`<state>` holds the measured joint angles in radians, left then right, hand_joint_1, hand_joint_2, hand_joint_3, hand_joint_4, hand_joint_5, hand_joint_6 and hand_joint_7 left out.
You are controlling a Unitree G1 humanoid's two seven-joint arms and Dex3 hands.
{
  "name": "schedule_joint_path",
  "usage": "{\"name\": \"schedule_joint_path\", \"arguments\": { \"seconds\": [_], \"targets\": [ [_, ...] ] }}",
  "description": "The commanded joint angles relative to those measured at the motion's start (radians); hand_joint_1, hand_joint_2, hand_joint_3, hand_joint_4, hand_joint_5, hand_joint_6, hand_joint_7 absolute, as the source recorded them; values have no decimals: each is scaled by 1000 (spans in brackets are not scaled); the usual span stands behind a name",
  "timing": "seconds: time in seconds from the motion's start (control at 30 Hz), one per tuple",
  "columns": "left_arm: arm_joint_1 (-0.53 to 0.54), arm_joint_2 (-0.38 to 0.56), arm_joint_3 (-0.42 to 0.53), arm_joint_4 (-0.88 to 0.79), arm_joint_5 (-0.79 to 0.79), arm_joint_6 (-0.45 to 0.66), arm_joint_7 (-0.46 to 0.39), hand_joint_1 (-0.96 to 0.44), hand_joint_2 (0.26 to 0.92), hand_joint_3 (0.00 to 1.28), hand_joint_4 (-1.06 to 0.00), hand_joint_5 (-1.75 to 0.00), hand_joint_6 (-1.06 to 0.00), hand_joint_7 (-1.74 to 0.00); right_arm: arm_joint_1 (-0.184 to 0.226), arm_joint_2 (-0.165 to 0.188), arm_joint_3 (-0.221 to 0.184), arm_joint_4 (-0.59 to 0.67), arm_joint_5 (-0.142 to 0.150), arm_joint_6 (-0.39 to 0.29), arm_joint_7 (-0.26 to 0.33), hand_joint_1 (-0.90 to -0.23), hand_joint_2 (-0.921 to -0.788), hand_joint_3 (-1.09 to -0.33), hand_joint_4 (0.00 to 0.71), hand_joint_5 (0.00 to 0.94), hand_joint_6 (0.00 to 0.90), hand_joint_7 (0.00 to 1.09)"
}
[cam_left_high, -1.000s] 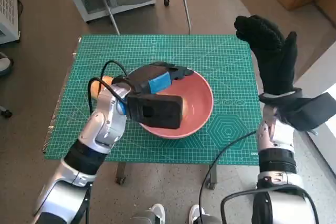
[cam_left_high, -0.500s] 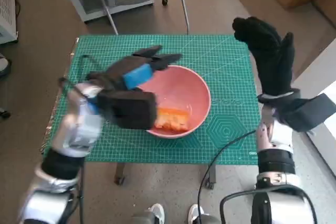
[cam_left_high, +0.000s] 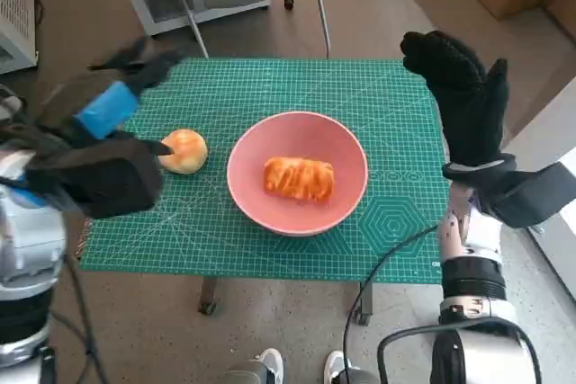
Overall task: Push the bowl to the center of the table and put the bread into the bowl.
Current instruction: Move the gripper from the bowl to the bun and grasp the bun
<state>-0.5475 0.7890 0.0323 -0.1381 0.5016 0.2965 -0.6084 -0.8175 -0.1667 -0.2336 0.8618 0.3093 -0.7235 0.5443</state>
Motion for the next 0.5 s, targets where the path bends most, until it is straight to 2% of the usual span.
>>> {"name": "schedule_joint_path", "arguments": {
  "seconds": [0.03, 0.2, 0.5],
  "targets": [
    [15, 31, -7, -7, -7, 52, -41, -42, 726, 9, 0, 1, -217, -17, 5, 4, 1, 24, 3, 24, 15, -550, -921, -560, 253, 2, 339, 3],
    [20, 35, -50, 19, 22, 68, -40, 47, 732, 11, -2, -1, -228, -18, -10, 2, -2, 42, 8, 28, 29, -546, -921, -560, 254, 2, 340, 4],
    [6, -1, -186, 84, 174, 119, 20, 237, 761, 27, -62, -16, -256, -16, -24, 8, -4, 54, 10, 34, 48, -547, -921, -559, 254, 1, 342, 4]
  ]
}}
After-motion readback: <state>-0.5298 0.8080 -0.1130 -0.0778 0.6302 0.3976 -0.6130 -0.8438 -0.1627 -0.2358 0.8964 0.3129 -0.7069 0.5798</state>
